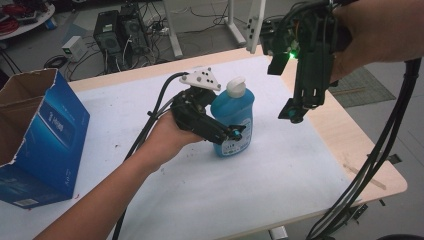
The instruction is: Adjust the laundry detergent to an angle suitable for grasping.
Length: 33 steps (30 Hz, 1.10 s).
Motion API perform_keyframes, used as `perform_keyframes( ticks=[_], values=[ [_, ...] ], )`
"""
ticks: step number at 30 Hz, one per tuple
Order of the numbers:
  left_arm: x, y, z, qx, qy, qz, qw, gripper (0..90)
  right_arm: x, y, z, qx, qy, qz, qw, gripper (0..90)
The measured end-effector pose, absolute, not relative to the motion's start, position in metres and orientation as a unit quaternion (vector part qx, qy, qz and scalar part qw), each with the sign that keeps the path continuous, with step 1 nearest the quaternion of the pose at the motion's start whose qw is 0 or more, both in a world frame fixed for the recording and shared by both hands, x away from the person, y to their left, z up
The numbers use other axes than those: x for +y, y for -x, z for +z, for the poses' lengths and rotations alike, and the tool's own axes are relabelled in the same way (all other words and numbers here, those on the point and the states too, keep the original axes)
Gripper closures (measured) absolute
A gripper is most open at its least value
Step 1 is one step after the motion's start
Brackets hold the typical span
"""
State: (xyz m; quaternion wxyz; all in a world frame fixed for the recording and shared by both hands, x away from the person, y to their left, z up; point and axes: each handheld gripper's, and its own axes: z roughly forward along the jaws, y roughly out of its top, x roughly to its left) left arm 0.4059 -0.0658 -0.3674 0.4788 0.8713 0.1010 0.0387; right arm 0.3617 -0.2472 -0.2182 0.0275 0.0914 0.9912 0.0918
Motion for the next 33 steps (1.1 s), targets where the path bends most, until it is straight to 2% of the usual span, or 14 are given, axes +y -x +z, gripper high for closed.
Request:
perform_keyframes(
  ticks=[5, 12, 16, 17, 26, 31, 33],
  values=[
    [-0.0671, -0.4058, -0.3686, 0.099, -0.874, 0.038, 0.474, 11.0, -0.2479, -0.3615, -0.2180, 0.991, -0.090, 0.091, 0.026, 1.9],
    [-0.0697, -0.4055, -0.3698, 0.095, -0.876, 0.045, 0.471, 20.6, -0.2500, -0.3615, -0.2185, 0.991, -0.091, 0.094, 0.027, 1.9],
    [-0.0707, -0.4054, -0.3704, 0.092, -0.876, 0.046, 0.471, 22.6, -0.2503, -0.3616, -0.2188, 0.991, -0.092, 0.095, 0.027, 1.9],
    [-0.0711, -0.4055, -0.3705, 0.093, -0.875, 0.046, 0.473, 27.5, -0.2502, -0.3617, -0.2188, 0.991, -0.091, 0.095, 0.027, 1.9],
    [-0.0723, -0.4053, -0.3708, 0.089, -0.876, 0.044, 0.472, 35.0, -0.2489, -0.3624, -0.2194, 0.991, -0.091, 0.096, 0.026, 1.9],
    [-0.0713, -0.4057, -0.3704, 0.083, -0.875, 0.048, 0.474, 42.4, -0.2484, -0.3631, -0.2205, 0.991, -0.091, 0.096, 0.026, 1.9],
    [-0.0715, -0.4059, -0.3705, 0.081, -0.875, 0.049, 0.475, 42.5, -0.2483, -0.3634, -0.2206, 0.991, -0.091, 0.095, 0.025, 1.9]
  ],
)
